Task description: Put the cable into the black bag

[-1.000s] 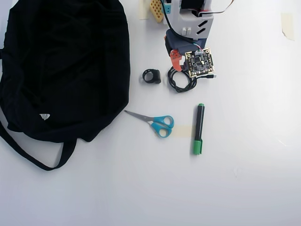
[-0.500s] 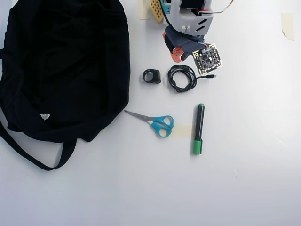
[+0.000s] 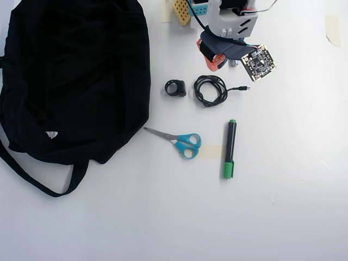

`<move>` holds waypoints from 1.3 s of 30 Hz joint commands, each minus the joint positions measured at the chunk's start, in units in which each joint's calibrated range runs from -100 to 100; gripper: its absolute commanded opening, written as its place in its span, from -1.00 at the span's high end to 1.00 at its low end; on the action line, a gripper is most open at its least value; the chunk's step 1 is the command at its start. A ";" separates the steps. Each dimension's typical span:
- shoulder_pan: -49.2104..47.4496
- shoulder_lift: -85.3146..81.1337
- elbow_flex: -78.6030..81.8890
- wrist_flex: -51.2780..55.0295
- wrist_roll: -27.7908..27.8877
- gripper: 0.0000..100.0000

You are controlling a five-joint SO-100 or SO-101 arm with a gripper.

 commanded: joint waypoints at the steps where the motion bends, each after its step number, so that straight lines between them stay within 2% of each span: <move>1: -1.80 -2.44 -2.30 0.40 0.26 0.95; 6: -3.45 -2.44 -1.49 0.40 0.26 0.90; 13: -3.67 -1.28 -1.31 0.40 2.15 0.54; 16: -3.30 -1.20 -0.42 0.06 3.41 0.47; 27: -3.15 -1.11 4.44 -0.72 7.60 0.45; 33: -1.13 -1.11 8.12 -6.15 9.44 0.27; 39: -0.61 0.38 11.00 -10.97 10.80 0.26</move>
